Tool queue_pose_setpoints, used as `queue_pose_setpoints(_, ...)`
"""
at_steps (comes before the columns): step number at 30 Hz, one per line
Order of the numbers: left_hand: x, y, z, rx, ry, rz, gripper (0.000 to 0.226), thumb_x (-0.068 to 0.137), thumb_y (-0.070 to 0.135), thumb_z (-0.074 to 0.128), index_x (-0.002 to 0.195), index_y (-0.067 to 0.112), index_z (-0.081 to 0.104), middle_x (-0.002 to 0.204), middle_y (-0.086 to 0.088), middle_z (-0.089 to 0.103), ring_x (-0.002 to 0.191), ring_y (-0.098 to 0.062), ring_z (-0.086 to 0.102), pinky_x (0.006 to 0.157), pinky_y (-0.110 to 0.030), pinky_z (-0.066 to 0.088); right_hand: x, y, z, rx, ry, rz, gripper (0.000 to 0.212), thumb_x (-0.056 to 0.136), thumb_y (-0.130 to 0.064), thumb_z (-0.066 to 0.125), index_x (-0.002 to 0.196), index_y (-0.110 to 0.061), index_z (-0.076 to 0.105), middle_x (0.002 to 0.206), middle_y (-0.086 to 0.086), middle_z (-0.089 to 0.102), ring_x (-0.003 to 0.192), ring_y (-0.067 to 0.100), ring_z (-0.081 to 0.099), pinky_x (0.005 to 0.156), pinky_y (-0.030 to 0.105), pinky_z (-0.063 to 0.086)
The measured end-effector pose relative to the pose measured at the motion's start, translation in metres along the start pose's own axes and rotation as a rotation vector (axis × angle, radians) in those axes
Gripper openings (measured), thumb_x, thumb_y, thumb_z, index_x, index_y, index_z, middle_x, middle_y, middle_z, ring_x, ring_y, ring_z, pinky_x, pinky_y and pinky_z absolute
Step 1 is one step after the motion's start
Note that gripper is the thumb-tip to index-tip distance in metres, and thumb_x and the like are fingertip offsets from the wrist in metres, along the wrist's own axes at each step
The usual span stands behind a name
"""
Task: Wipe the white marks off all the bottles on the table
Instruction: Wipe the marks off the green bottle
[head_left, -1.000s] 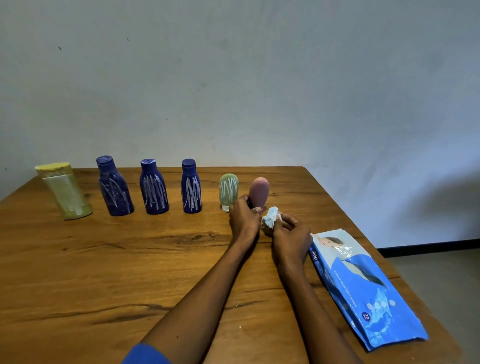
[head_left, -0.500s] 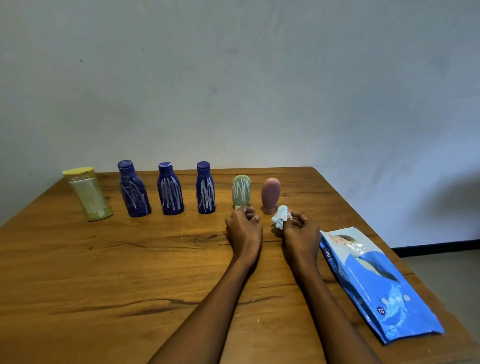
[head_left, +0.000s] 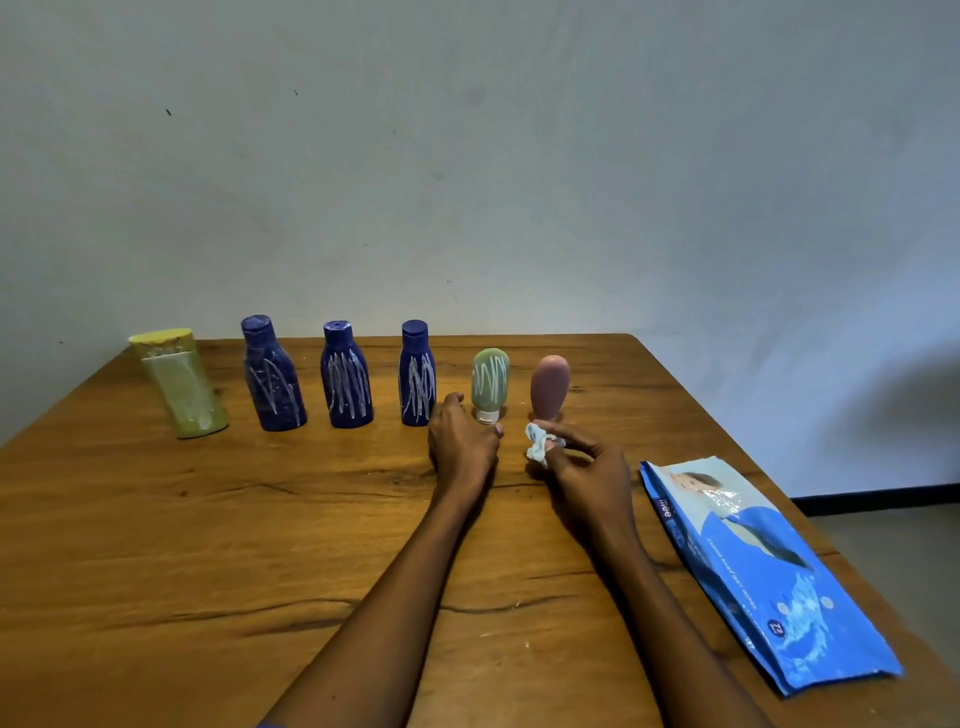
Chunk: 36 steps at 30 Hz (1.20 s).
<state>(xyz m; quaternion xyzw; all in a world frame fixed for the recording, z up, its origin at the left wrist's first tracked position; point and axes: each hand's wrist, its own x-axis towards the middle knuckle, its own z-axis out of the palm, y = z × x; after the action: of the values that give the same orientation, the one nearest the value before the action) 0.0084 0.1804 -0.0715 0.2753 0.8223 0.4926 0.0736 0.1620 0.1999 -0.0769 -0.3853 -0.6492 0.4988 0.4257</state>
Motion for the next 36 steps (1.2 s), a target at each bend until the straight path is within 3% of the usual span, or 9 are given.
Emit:
queue_pose_setpoints(4,0.012,-0.001,0.005,-0.001,-0.013,0.016,0.077,0.074,0.021,0.09,0.141,0.01,0.054,0.137,-0.01,0.062,0.128,-0.028,0.057,0.1,-0.046,0.054,0.001,-0.002,-0.001,0.025,-0.019,-0.019,0.03,0.092,-0.023,0.074,0.12,-0.035,0.072,0.118,-0.014,0.072,0.105,-0.003,0.067,0.086,0.023,0.057)
queue_pose_setpoints(7,0.015,-0.001,0.01,-0.012,-0.002,0.045,0.063,0.074,0.021,0.09,0.13,0.01,0.062,0.127,-0.009,0.068,0.118,-0.026,0.064,0.089,-0.037,0.056,0.003,0.002,0.001,0.064,-0.045,0.025,0.05,0.084,-0.022,0.083,0.13,-0.029,0.067,0.126,-0.008,0.07,0.111,0.007,0.068,0.088,0.035,0.062)
queue_pose_setpoints(9,0.016,0.001,0.011,-0.017,0.003,0.047,0.055,0.075,0.02,0.089,0.124,0.01,0.066,0.121,-0.008,0.07,0.113,-0.025,0.066,0.085,-0.037,0.056,0.005,0.006,0.003,0.02,-0.036,0.012,0.055,0.08,-0.014,0.085,0.13,-0.028,0.067,0.122,-0.01,0.072,0.108,0.003,0.07,0.088,0.035,0.063)
queue_pose_setpoints(14,0.008,0.002,0.005,-0.043,-0.011,0.063,0.049,0.075,0.02,0.089,0.12,0.01,0.069,0.116,-0.008,0.074,0.106,-0.023,0.069,0.079,-0.033,0.056,0.004,0.004,0.0,-0.073,-0.011,-0.041,0.042,0.083,-0.015,0.082,0.123,-0.025,0.073,0.104,-0.018,0.075,0.096,-0.007,0.07,0.086,0.027,0.061)
queue_pose_setpoints(18,-0.01,0.0,-0.01,-0.109,-0.062,0.084,0.049,0.076,0.022,0.088,0.12,0.012,0.07,0.113,-0.006,0.075,0.099,-0.017,0.07,0.079,-0.029,0.058,-0.002,-0.001,0.0,-0.051,-0.021,-0.07,0.033,0.085,-0.021,0.08,0.118,-0.027,0.076,0.1,-0.015,0.078,0.091,-0.003,0.072,0.075,0.02,0.061)
queue_pose_setpoints(24,-0.051,-0.018,-0.05,-0.225,-0.193,0.128,0.047,0.079,0.032,0.085,0.121,0.015,0.071,0.098,0.002,0.077,0.085,-0.01,0.072,0.079,-0.042,0.063,-0.022,-0.014,0.004,-0.02,-0.026,-0.201,0.032,0.091,-0.02,0.076,0.121,-0.026,0.069,0.108,-0.01,0.075,0.099,-0.001,0.071,0.079,0.021,0.06)
queue_pose_setpoints(29,-0.081,-0.027,-0.081,-0.347,-0.284,0.097,0.045,0.088,0.02,0.079,0.13,0.011,0.066,0.111,0.003,0.074,0.089,-0.005,0.07,0.069,-0.024,0.062,-0.047,-0.026,0.011,-0.144,-0.063,-0.339,0.025,0.092,-0.02,0.075,0.115,-0.029,0.073,0.106,-0.015,0.075,0.1,-0.001,0.07,0.087,0.024,0.06)
queue_pose_setpoints(33,-0.101,-0.035,-0.1,-0.377,-0.272,0.093,0.04,0.092,0.02,0.074,0.13,0.012,0.067,0.113,-0.002,0.075,0.097,-0.01,0.071,0.086,-0.04,0.063,-0.073,-0.035,0.013,-0.191,-0.062,-0.412,0.03,0.089,-0.015,0.078,0.114,-0.03,0.07,0.101,-0.022,0.071,0.096,-0.005,0.07,0.083,0.015,0.057)
queue_pose_setpoints(36,-0.111,-0.042,-0.112,-0.455,-0.298,0.041,0.039,0.092,0.014,0.073,0.13,0.008,0.067,0.117,-0.007,0.075,0.102,-0.016,0.073,0.087,-0.041,0.063,-0.089,-0.036,0.015,-0.201,-0.059,-0.473,0.028,0.087,-0.013,0.08,0.112,-0.023,0.074,0.102,-0.014,0.074,0.095,-0.004,0.071,0.082,0.016,0.058)
